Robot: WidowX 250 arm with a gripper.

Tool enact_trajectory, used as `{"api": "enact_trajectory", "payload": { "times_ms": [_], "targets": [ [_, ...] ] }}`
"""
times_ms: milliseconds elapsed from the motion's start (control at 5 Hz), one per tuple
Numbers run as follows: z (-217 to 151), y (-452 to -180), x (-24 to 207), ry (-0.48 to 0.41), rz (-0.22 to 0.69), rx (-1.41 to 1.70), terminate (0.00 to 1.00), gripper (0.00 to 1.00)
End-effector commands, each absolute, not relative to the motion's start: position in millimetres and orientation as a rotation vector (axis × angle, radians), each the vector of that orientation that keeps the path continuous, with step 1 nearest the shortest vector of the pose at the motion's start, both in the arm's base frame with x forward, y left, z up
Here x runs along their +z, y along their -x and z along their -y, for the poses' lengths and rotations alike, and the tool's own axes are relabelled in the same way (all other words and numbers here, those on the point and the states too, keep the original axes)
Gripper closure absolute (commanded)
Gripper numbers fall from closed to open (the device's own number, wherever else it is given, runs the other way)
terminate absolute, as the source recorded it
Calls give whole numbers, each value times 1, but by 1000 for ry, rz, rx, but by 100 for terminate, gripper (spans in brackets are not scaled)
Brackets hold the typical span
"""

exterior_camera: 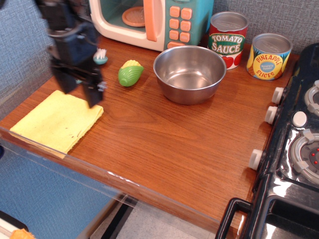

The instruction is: Move towel to lower right corner of table

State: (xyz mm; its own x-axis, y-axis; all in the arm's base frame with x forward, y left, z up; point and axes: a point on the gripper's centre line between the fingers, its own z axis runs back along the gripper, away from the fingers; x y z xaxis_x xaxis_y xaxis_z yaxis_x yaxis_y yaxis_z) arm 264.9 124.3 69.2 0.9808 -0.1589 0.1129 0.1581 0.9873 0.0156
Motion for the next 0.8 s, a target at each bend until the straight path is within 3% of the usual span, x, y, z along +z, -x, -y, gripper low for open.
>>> {"api": "enact_trajectory", "payload": {
  "times_ms": [0, 400, 600],
  "targets": [
    [-156, -242, 58, -52, 141, -149, 0, 0],
    [-169, -247, 36, -88, 124, -96, 0, 0],
    [-172, -248, 20, -86, 74, -64, 0, 0]
  ]
}}
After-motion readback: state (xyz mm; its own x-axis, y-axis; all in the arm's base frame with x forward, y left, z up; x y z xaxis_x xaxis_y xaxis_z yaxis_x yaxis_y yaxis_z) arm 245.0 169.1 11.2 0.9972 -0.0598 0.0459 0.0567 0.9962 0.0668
